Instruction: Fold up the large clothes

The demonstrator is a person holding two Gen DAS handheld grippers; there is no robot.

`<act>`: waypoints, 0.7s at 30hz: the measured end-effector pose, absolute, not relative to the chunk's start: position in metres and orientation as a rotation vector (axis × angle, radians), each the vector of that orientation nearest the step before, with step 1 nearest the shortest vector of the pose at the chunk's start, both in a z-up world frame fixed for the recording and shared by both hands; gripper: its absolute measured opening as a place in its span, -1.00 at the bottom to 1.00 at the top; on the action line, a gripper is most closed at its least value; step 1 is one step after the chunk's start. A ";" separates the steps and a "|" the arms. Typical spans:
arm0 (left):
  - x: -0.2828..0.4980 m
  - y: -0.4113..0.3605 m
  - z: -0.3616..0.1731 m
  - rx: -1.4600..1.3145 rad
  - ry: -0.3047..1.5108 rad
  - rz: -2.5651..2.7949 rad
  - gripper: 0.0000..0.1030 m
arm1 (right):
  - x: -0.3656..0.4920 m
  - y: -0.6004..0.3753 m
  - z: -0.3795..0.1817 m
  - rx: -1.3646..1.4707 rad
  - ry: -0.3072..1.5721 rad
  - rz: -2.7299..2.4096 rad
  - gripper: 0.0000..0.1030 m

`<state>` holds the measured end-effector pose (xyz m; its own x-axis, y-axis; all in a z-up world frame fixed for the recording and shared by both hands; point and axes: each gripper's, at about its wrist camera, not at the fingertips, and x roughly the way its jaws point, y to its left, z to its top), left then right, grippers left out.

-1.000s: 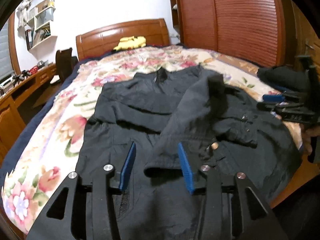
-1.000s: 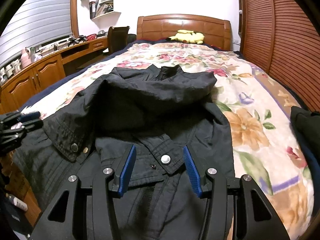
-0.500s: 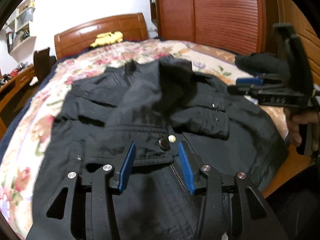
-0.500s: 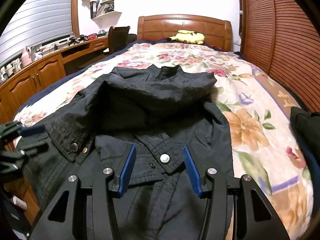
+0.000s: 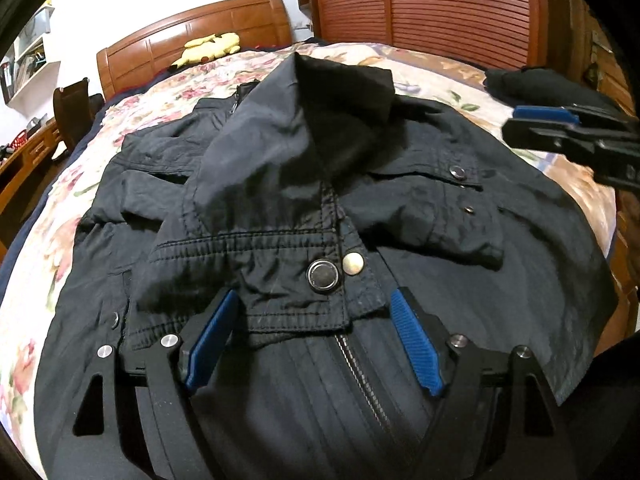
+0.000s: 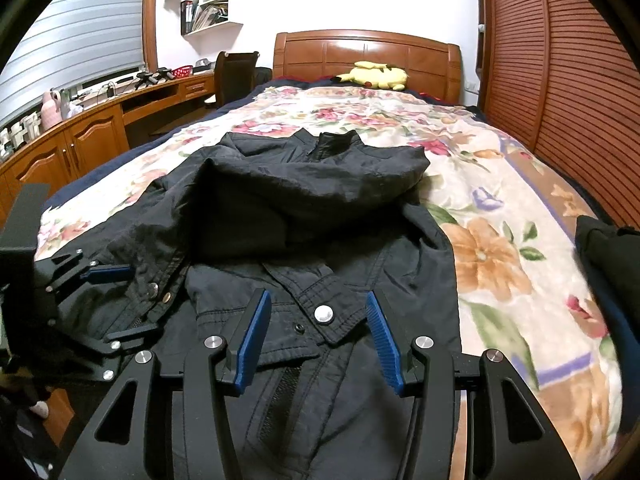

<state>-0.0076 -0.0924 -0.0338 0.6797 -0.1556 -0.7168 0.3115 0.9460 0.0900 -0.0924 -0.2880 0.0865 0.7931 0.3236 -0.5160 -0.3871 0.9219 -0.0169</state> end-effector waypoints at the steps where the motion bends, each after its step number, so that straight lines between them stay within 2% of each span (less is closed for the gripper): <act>1: -0.006 -0.093 -0.034 0.215 0.782 -0.264 0.51 | -0.093 -0.288 0.087 -0.125 0.531 0.383 0.01; 2: -0.005 -0.094 -0.034 0.217 0.782 -0.276 0.30 | -0.093 -0.288 0.087 -0.126 0.531 0.384 0.01; 4: -0.005 -0.095 -0.035 0.212 0.795 -0.309 0.07 | -0.093 -0.288 0.087 -0.129 0.531 0.384 0.01; 5: -0.006 -0.096 -0.033 0.218 0.793 -0.317 -0.42 | -0.093 -0.289 0.087 -0.132 0.530 0.385 0.01; 7: -0.009 -0.096 -0.026 0.236 0.788 -0.323 -0.91 | -0.093 -0.290 0.087 -0.134 0.530 0.387 0.01; 17: -0.025 -0.038 0.059 0.133 0.608 -0.219 -0.91 | -0.091 -0.293 0.087 -0.135 0.528 0.390 0.01; 21: -0.018 -0.005 0.077 0.093 0.581 -0.159 -0.91 | -0.090 -0.294 0.086 -0.142 0.532 0.391 0.01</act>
